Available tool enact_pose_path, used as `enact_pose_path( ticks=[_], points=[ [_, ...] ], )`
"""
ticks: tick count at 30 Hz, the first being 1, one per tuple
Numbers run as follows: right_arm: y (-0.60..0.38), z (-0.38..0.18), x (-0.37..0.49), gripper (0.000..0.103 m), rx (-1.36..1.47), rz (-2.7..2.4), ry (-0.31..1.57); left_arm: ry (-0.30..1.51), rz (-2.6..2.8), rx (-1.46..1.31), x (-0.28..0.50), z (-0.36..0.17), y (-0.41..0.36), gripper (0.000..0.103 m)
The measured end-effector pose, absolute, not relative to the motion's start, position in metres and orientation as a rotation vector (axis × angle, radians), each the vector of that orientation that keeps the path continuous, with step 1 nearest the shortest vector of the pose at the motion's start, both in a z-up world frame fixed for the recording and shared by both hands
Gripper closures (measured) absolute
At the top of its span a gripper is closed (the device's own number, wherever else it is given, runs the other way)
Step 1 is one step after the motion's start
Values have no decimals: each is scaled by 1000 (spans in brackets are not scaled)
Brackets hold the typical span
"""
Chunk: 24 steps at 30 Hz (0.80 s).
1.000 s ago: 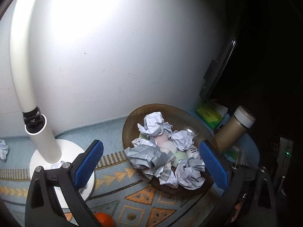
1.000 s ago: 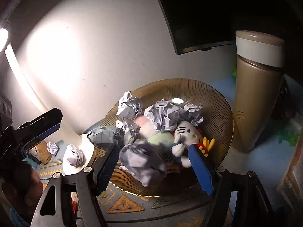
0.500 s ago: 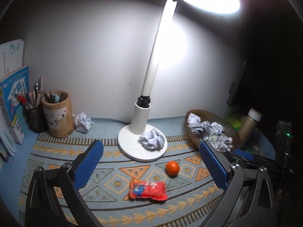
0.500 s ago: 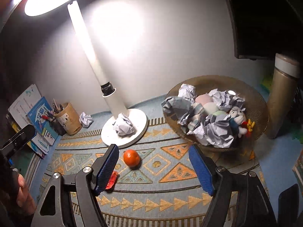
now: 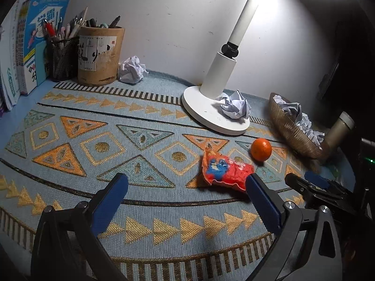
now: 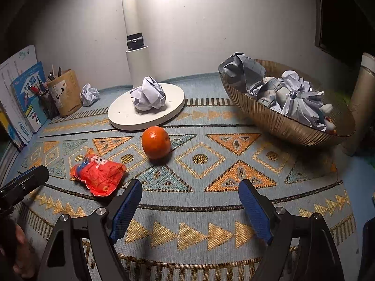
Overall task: Organize objects
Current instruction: 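Move both tools back toward the paper balls by the lamp and pen holder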
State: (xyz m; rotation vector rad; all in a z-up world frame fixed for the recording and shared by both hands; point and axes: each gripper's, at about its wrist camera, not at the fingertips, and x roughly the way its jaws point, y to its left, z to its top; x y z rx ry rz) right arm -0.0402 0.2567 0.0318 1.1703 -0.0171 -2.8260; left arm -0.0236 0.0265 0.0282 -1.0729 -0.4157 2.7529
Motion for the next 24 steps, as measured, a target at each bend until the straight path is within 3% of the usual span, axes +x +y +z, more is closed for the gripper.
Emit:
enact_pose_path(
  ticks=[6, 11, 18, 22, 24],
  points=[
    [258, 32, -40, 20, 1170, -2830, -14, -489, 2745, -1094, -27, 27, 17, 3],
    [249, 33, -39, 20, 1149, -2835, 62, -445, 2732, -1111, -41, 39, 13, 3],
    [244, 43, -64, 20, 1217, -2696, -34, -83, 2786, -966, -118, 106, 0, 2],
    [237, 70, -88, 20, 1160, -2683, -19, 212, 2825, -1009, -182, 97, 5, 2],
    [234, 77, -101, 20, 1142, -2690, 9, 260, 2842, -1072, -211, 84, 4, 2]
  ],
)
